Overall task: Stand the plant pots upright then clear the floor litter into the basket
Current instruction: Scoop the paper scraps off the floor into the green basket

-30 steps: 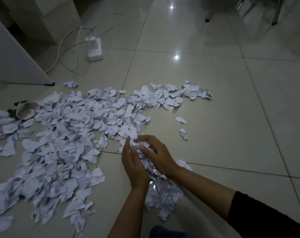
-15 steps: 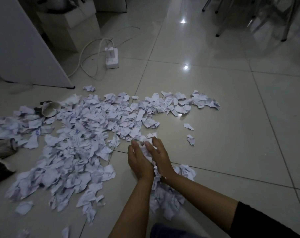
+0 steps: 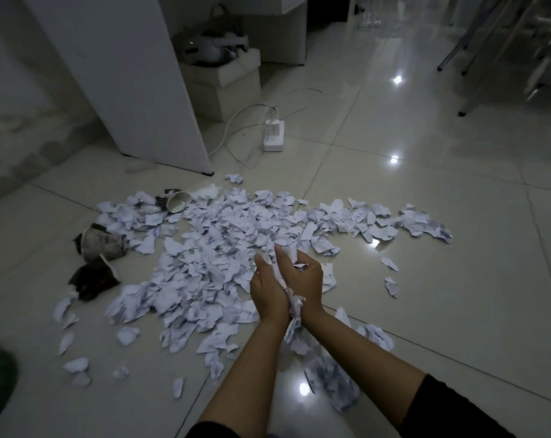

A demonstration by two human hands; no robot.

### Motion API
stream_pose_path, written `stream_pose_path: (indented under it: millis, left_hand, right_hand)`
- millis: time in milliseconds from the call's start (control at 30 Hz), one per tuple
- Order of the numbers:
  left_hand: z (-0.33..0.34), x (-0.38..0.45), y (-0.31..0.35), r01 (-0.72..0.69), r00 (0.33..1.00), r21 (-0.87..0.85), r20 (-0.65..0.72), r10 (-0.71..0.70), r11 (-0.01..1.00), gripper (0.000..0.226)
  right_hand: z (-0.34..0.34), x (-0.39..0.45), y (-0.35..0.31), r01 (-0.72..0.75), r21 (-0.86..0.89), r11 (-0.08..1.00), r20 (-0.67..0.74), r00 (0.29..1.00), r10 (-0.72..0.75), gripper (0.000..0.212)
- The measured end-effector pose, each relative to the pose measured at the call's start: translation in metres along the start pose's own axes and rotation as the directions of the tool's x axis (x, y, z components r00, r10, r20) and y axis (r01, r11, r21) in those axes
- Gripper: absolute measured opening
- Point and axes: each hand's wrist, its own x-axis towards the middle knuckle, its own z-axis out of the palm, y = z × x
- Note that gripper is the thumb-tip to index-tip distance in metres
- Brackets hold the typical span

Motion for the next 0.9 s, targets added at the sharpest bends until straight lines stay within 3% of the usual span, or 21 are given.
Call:
stream_pose_path:
  millis: [267, 567, 900]
  left_hand:
    - [-0.069, 0.026, 0.067, -0.013, 0.972, -0.087, -0.235, -0.008, 0.996, 0.041]
    - [-0.152, 0.053, 0.172, -0.130, 0.934, -0.061, -0.341, 0.102, 0.990, 0.047]
    - [-0.329, 0.092, 0.262, -0.242, 0.890, -0.035, -0.407, 0.207, 0.970, 0.042]
  right_hand:
    - [0.092, -0.011, -0.045, 0.035, -0.079, 0.996, 0.208, 0.978, -0.018, 0.054]
    - [0.205, -0.022, -0.126, 0.098, -0.103, 0.990, 0.279, 0.958, -0.066, 0.051]
    - [0.388, -0.093, -0.177, 0.160, -0.008, 0.987, 0.403, 0.904, -0.143, 0.041]
